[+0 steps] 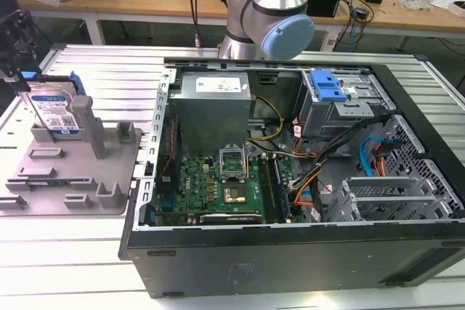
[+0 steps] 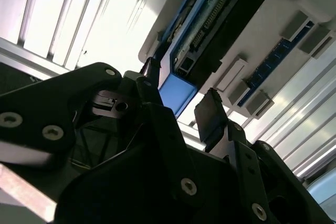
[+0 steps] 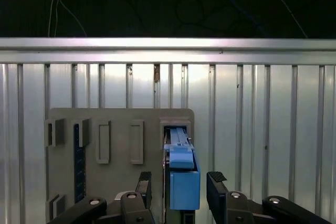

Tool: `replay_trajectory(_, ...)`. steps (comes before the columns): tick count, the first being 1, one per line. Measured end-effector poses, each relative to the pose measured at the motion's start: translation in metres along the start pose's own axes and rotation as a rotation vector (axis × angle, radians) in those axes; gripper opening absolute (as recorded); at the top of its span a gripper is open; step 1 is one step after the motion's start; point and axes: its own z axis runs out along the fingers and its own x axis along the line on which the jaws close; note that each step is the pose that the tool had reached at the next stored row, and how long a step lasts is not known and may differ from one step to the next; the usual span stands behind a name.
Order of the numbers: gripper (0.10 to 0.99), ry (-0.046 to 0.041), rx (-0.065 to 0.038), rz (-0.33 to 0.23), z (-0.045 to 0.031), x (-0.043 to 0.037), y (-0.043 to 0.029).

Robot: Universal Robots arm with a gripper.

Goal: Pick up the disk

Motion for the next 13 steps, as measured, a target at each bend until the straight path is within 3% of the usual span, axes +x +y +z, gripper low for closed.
replay_trajectory(13,0.541,0.0003,0.000,-0.022,0.0089,-0.0002,0.0003)
